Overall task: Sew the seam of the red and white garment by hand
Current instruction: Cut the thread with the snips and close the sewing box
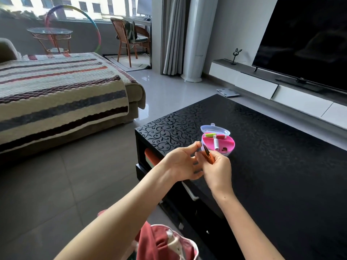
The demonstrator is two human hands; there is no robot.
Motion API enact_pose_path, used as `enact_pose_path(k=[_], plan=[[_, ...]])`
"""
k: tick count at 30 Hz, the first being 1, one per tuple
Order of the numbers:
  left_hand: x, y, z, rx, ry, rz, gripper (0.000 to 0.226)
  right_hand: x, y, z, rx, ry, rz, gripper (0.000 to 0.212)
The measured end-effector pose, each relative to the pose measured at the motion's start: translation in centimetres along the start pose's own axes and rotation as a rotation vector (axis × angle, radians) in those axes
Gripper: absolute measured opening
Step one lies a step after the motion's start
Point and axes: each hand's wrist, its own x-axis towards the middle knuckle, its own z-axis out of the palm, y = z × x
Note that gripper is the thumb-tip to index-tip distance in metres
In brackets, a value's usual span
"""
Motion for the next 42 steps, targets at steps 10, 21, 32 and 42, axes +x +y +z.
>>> enact_pose_path(k=[10, 21, 32, 42], plan=[[4.5, 6.5, 0.8, 0.346, 0.227, 0.220, 0.021, 12.4, -0.1, -5.5, -0.090, 0.021, -0.020, 0.024], [15.1, 7.5, 0.8, 1.090, 0.483, 0.563, 0.017, 20.6, 1.4, -7.2, -0.018, 0.096, -0.059, 0.016], [21.4, 5.7, 0.7, 1.706, 0.604, 0.493, 0.033, 21.0, 11.1, -6.7, -0.744, -0.127, -0.063, 0.012], [23.2, 5.6, 0.5, 1.552, 0.593, 0.457, 0.020, 21.8, 12.8, -7.0, -0.772, -0.138, -0.156, 0.013]])
